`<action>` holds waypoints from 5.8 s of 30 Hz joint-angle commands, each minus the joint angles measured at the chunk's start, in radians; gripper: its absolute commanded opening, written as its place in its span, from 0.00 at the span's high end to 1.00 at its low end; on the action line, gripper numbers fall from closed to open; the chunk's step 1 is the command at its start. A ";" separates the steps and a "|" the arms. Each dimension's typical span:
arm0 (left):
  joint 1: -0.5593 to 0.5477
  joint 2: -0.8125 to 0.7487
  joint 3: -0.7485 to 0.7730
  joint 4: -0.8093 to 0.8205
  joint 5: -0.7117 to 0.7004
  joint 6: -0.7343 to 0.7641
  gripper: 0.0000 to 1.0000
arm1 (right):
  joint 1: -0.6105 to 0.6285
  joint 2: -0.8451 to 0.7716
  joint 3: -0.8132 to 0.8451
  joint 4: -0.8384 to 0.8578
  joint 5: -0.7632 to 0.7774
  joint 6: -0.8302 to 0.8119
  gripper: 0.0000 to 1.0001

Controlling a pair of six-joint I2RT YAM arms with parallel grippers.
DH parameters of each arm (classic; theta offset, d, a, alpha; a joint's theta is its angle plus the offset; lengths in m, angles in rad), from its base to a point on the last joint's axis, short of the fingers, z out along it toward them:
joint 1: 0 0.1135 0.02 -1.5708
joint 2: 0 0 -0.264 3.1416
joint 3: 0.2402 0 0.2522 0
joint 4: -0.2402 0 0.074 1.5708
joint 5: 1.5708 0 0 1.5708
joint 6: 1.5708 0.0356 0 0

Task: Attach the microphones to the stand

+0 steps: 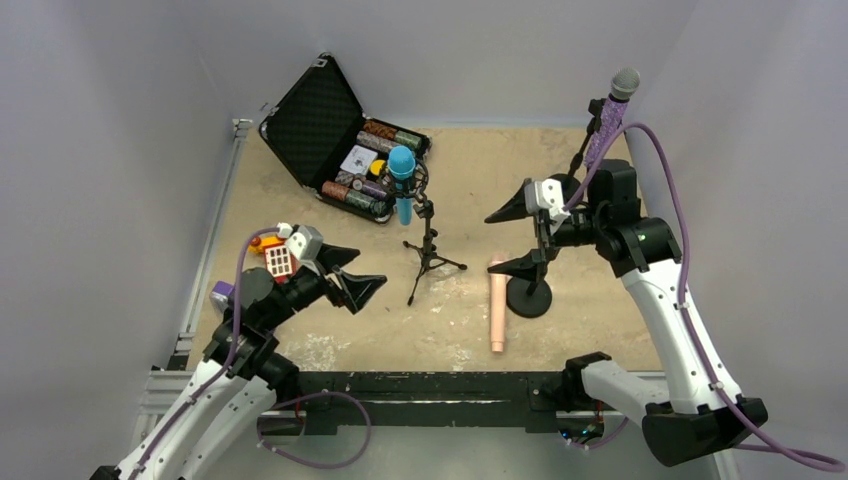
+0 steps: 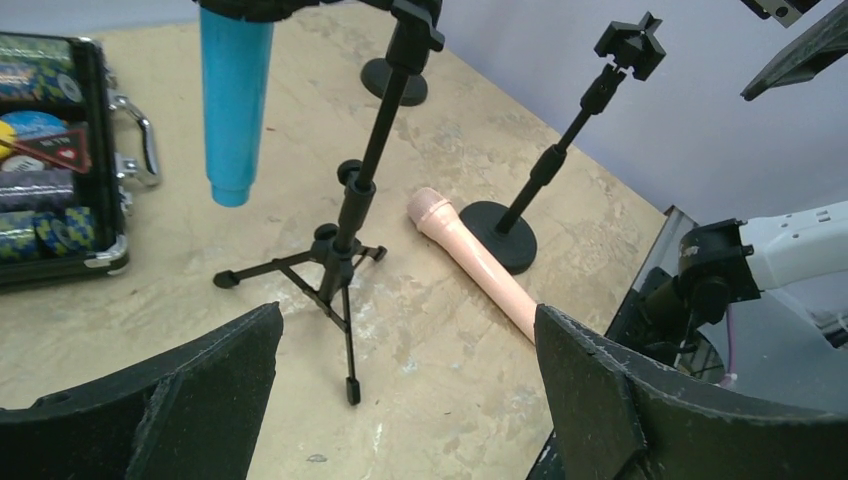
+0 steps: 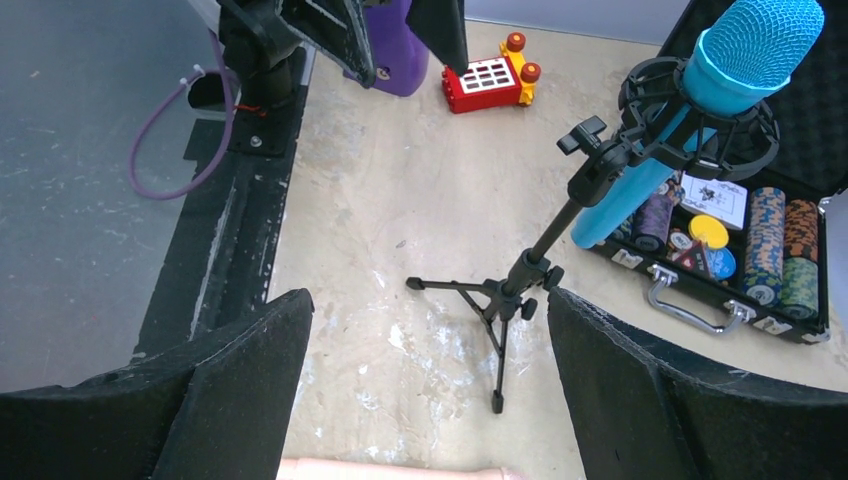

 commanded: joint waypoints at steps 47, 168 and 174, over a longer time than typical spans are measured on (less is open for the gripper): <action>-0.132 0.934 0.031 1.173 0.100 0.247 0.28 | -0.042 -0.041 -0.055 0.078 -0.079 0.010 0.09; -0.609 1.081 0.524 -0.073 -0.434 -0.476 0.06 | -0.087 -0.129 -0.081 0.074 -0.126 0.015 0.08; -0.678 1.280 0.736 -0.242 -0.564 -0.515 0.10 | -0.090 -0.139 -0.085 0.074 -0.128 0.014 0.08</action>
